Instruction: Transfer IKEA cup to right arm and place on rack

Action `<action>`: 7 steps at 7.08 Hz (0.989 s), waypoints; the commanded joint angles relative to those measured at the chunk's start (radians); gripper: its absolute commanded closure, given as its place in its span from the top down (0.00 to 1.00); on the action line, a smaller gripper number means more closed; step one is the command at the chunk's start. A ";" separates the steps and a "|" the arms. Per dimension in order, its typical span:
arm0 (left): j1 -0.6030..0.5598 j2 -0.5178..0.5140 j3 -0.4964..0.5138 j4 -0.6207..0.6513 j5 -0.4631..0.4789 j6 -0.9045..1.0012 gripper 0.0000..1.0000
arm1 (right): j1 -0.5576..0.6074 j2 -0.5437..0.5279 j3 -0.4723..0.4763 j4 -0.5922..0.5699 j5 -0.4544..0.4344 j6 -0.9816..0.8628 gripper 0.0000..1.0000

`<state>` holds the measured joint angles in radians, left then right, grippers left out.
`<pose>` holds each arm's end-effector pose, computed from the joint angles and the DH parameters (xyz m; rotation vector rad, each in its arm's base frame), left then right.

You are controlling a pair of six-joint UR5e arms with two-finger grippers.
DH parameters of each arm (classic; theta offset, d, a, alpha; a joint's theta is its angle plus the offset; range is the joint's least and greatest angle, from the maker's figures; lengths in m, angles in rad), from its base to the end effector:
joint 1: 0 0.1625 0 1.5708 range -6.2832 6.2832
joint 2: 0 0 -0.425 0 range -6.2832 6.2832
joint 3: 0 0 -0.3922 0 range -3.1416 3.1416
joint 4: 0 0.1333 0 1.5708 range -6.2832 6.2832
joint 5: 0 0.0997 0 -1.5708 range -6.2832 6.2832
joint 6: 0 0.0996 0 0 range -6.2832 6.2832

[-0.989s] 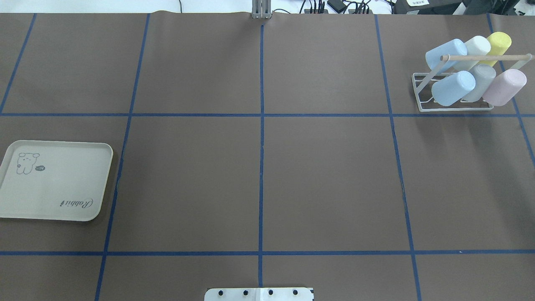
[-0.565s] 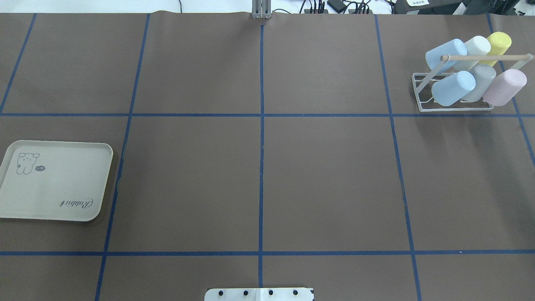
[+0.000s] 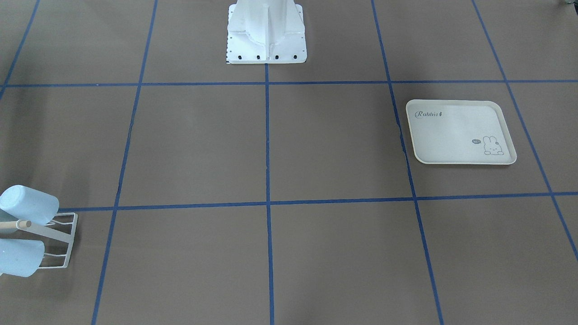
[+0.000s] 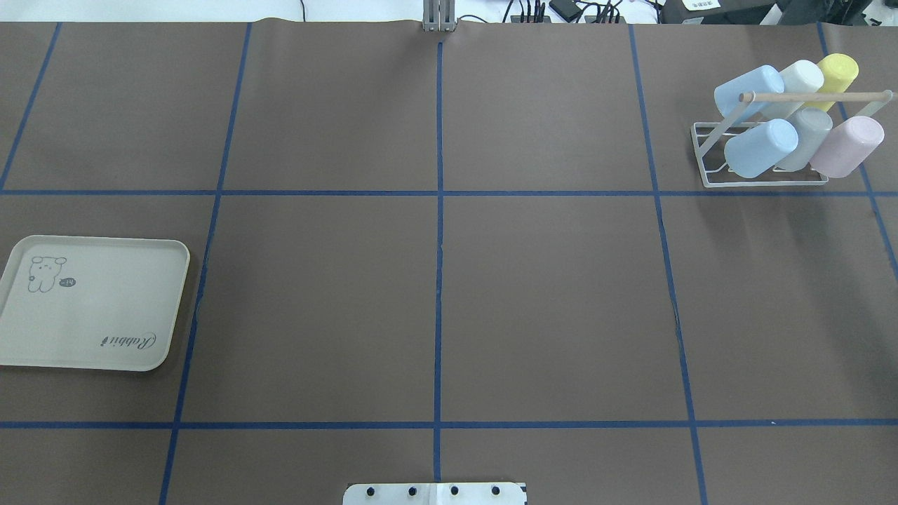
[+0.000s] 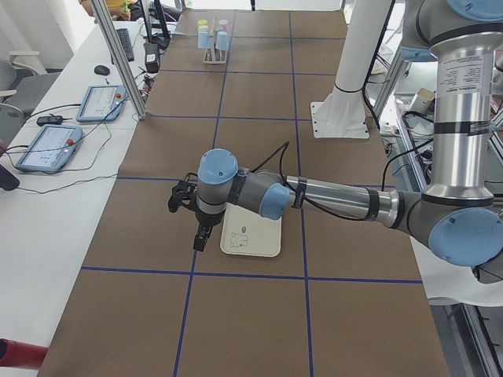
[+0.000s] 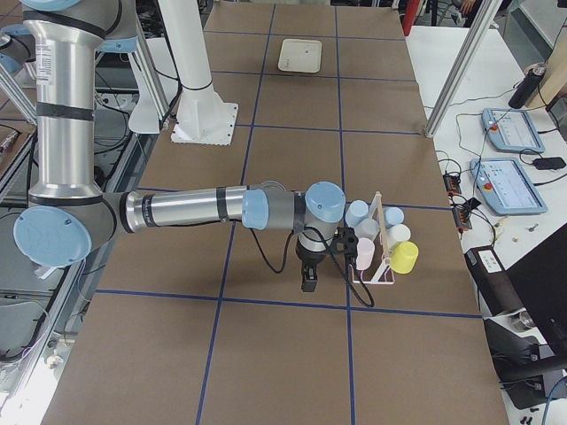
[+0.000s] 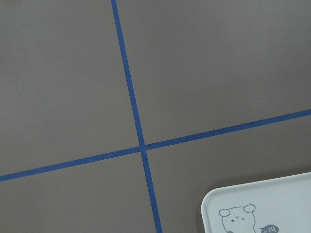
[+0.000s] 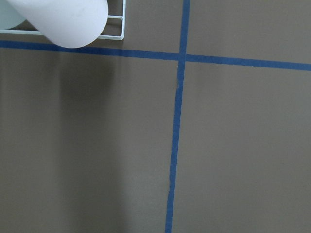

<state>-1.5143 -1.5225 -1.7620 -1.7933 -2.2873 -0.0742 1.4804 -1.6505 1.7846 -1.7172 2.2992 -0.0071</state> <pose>-0.0402 -0.4907 0.5657 0.3025 0.7296 0.1141 0.0258 -0.4578 0.6093 -0.0421 -0.7275 -0.0887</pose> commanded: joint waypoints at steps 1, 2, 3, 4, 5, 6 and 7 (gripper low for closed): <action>0.000 0.002 0.002 0.005 0.003 -0.001 1.00 | -0.020 -0.012 0.047 0.001 0.031 -0.001 1.00; 0.000 0.004 0.003 0.000 0.002 -0.002 1.00 | -0.020 -0.005 0.058 0.001 0.017 0.001 1.00; 0.000 0.002 0.000 -0.001 0.002 -0.002 1.00 | -0.016 -0.014 0.052 0.001 0.000 0.007 1.00; 0.000 0.001 -0.011 -0.005 0.002 -0.022 1.00 | 0.033 -0.018 0.055 0.001 0.017 0.007 1.00; 0.000 -0.001 -0.023 -0.008 0.000 -0.029 1.00 | 0.034 -0.017 0.052 0.001 0.014 0.009 1.00; 0.000 -0.002 -0.025 -0.009 -0.001 -0.029 1.00 | 0.034 -0.017 0.039 -0.001 0.019 0.010 1.00; 0.000 -0.004 -0.030 -0.008 -0.030 -0.030 1.00 | 0.034 -0.017 0.036 0.001 0.016 0.009 1.00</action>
<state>-1.5140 -1.5242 -1.7853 -1.8008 -2.2943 -0.1013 1.5117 -1.6671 1.8282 -1.7171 2.3154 0.0018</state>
